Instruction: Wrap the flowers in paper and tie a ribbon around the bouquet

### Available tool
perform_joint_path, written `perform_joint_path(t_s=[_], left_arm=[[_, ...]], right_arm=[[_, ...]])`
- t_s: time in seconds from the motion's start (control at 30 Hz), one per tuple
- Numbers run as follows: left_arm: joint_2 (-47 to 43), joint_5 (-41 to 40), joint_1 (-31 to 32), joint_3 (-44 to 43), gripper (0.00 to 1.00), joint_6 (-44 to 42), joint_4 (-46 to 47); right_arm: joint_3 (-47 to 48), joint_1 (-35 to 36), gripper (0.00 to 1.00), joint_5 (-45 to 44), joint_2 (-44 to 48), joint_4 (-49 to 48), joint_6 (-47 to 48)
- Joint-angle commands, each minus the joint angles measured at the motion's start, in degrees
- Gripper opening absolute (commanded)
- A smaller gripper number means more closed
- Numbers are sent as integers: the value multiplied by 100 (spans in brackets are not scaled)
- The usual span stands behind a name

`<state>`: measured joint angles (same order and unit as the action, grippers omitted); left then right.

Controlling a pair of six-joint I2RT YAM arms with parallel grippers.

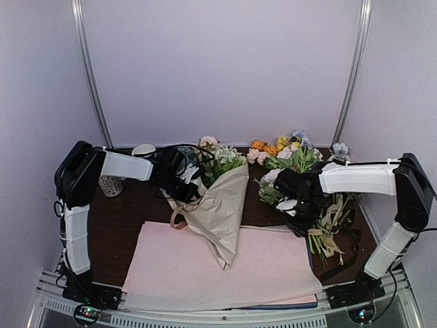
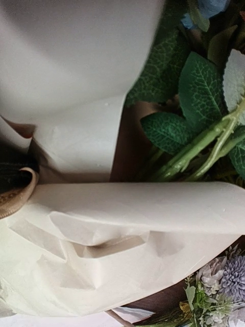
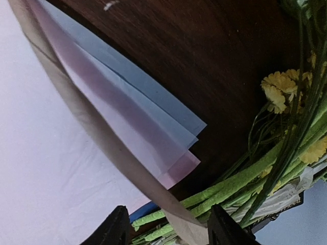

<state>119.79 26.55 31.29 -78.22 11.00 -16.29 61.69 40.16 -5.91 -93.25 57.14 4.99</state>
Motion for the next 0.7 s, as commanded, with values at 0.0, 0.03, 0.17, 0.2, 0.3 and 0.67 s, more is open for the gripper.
perform_joint_path(t_s=[0.0,0.03,0.17,0.2,0.3,0.67], left_arm=[[-83,-239,9,105,0,-158,-345],[-99,-232,2,112,0,-164,-350],[-130,-246,9,123,0,-209,-369],[-129,-253,8,115,0,-216,-373],[-129,-255,9,88,0,-230,-399],[-136,-333,9,70,0,-281,-470]], right_arm=[[169,-300,50,-372,-518,75,328],[228,-314,49,-470,-646,62,305],[324,-316,48,-746,-1043,95,325],[326,-312,45,-767,-1108,109,326],[354,-312,24,-727,-1100,123,290],[686,-307,3,-635,-339,636,71]])
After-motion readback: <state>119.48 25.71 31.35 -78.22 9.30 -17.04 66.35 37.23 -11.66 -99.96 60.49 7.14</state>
